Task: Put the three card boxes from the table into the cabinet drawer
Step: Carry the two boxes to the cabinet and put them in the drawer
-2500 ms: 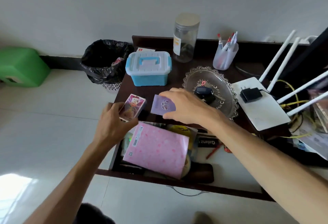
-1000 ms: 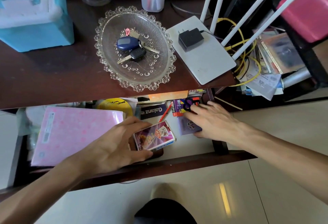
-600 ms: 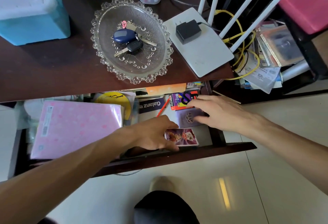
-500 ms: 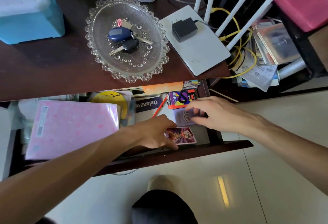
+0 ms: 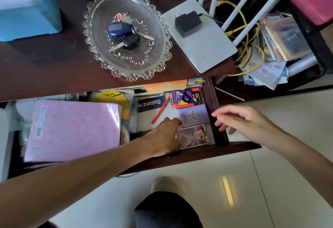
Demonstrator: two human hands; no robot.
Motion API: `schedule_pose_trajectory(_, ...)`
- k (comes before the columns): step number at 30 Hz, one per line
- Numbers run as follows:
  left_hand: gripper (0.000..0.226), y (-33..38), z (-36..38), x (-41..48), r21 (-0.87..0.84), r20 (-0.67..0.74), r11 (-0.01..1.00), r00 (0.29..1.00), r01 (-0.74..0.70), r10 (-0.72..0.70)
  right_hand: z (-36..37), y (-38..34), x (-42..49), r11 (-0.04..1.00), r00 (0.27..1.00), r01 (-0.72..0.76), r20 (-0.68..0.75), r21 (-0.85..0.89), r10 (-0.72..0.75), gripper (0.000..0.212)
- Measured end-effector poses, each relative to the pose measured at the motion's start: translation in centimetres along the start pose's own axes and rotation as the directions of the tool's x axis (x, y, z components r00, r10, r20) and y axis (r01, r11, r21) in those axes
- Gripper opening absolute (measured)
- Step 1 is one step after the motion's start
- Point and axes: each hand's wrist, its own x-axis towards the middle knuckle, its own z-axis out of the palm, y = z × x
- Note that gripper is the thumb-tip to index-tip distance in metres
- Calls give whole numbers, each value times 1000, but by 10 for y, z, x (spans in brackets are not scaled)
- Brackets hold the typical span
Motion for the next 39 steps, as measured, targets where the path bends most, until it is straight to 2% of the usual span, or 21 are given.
schedule_pose_trajectory(3,59,0,0,3,-110,16,990,996,90,-89,5,8,-34,977,995,-79,-36,196,88,29)
schedule_pose_trajectory(7,63,4,2,4,-354,133,916,980,188,-149,33,20,-64,967,951,-63,-279,246,133,27)
schedule_pose_trajectory(10,58,7,-2,4,-409,153,894,979,185,-133,51,23,-65,962,889,-11,-438,274,135,25)
schedule_pose_trajectory(13,59,7,-4,3,-437,175,878,976,194,-128,59,21,-62,949,847,34,-513,315,140,28)
schedule_pose_trajectory(19,60,9,-9,-1,-451,232,874,969,182,-82,65,21,-59,947,808,84,-577,310,117,33)
schedule_pose_trajectory(25,52,10,-16,-1,-422,260,892,964,165,-56,72,21,-55,941,766,113,-632,319,122,35)
schedule_pose_trajectory(29,58,3,-12,4,-589,251,764,959,262,-135,73,21,-54,940,753,115,-645,322,129,35)
schedule_pose_trajectory(32,61,3,-15,11,-663,218,698,962,270,-166,75,22,-52,939,741,117,-658,323,134,34)
schedule_pose_trajectory(33,58,6,-18,14,-690,212,676,965,261,-156,75,23,-51,941,738,115,-661,319,133,34)
schedule_pose_trajectory(36,27,15,-24,22,-707,195,666,971,237,-138,75,25,-51,942,737,121,-664,312,125,33)
schedule_pose_trajectory(39,21,19,-25,25,-675,180,698,970,241,-161,75,27,-50,939,727,122,-673,320,135,33)
